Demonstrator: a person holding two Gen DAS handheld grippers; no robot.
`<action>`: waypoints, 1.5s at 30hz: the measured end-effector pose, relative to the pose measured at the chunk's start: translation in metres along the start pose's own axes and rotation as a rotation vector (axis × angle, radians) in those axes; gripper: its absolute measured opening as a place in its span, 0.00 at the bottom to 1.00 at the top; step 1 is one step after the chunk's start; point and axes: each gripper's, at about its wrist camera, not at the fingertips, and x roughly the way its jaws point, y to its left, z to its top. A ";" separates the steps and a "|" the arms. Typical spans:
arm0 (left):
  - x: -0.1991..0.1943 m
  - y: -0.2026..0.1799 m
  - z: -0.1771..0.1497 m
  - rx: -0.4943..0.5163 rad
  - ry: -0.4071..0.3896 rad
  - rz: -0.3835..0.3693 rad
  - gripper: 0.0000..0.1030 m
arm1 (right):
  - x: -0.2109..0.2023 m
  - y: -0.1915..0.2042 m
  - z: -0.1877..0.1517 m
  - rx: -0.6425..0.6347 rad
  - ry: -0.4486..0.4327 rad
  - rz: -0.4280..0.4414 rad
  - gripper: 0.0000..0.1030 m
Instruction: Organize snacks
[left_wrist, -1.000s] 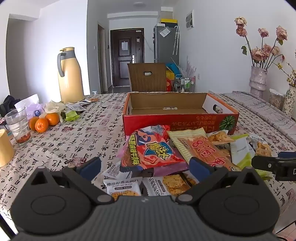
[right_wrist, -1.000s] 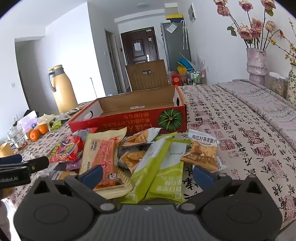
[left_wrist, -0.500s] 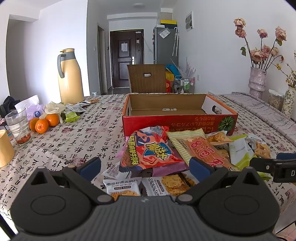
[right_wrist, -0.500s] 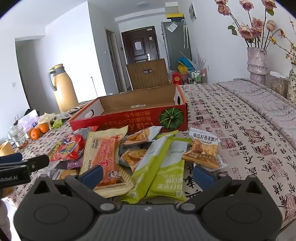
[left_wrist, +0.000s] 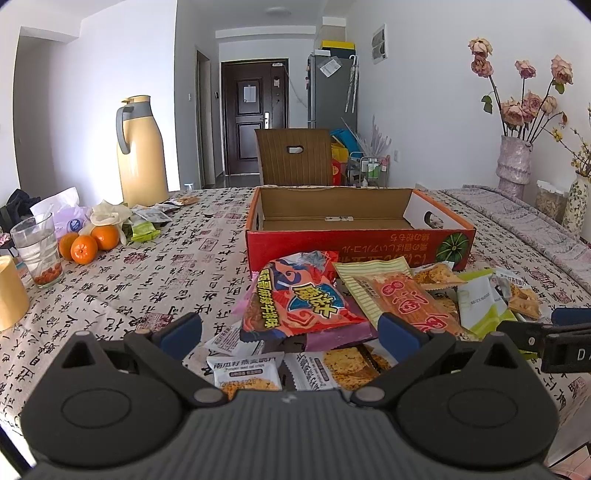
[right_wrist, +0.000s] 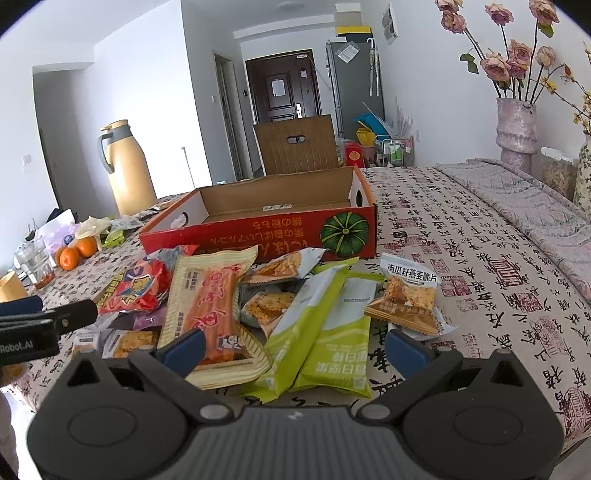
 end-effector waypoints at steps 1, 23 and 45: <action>0.000 0.000 0.000 -0.001 0.000 0.000 1.00 | 0.000 0.000 0.000 -0.001 0.000 0.001 1.00; 0.001 0.001 0.000 -0.008 -0.005 0.000 1.00 | -0.003 -0.002 0.001 0.004 -0.009 0.007 1.00; 0.003 0.003 -0.002 -0.019 -0.007 -0.007 1.00 | -0.002 -0.001 -0.001 0.005 -0.004 0.002 1.00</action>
